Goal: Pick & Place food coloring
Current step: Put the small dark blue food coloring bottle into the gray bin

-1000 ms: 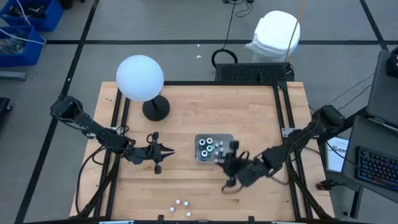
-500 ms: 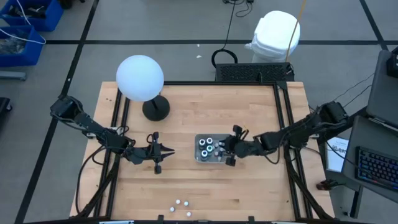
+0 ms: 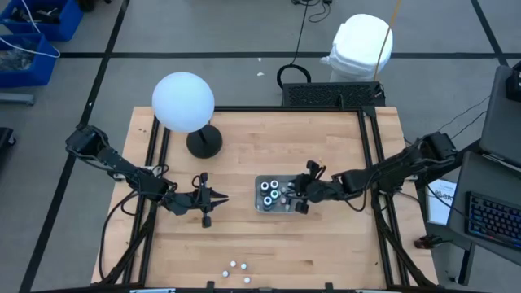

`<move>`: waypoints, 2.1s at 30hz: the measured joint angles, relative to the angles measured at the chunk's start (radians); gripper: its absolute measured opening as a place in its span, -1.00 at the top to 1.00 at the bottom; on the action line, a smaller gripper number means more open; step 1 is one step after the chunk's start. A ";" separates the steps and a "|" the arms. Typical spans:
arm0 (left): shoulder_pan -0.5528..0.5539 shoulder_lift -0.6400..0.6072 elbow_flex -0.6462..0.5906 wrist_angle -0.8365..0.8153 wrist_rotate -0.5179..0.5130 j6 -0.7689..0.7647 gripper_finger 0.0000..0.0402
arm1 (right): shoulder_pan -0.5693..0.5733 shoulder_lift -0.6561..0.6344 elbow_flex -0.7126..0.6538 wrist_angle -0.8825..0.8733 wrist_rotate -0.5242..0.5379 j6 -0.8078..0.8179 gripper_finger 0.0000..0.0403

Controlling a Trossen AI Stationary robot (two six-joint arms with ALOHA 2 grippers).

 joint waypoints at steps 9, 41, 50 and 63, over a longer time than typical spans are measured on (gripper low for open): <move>0.000 0.000 0.000 0.001 0.000 -0.007 0.76 | 0.027 -0.004 0.000 -0.144 0.025 0.112 0.75; 0.000 0.000 0.000 0.006 0.000 -0.010 0.76 | 0.026 0.078 0.001 -0.071 -0.007 0.143 0.71; 0.000 0.000 0.000 0.006 0.000 -0.011 0.76 | 0.027 0.078 0.001 -0.074 -0.012 0.157 0.60; 0.000 0.000 0.000 0.005 0.000 -0.012 0.76 | 0.027 0.066 -0.001 -0.082 -0.012 0.138 0.56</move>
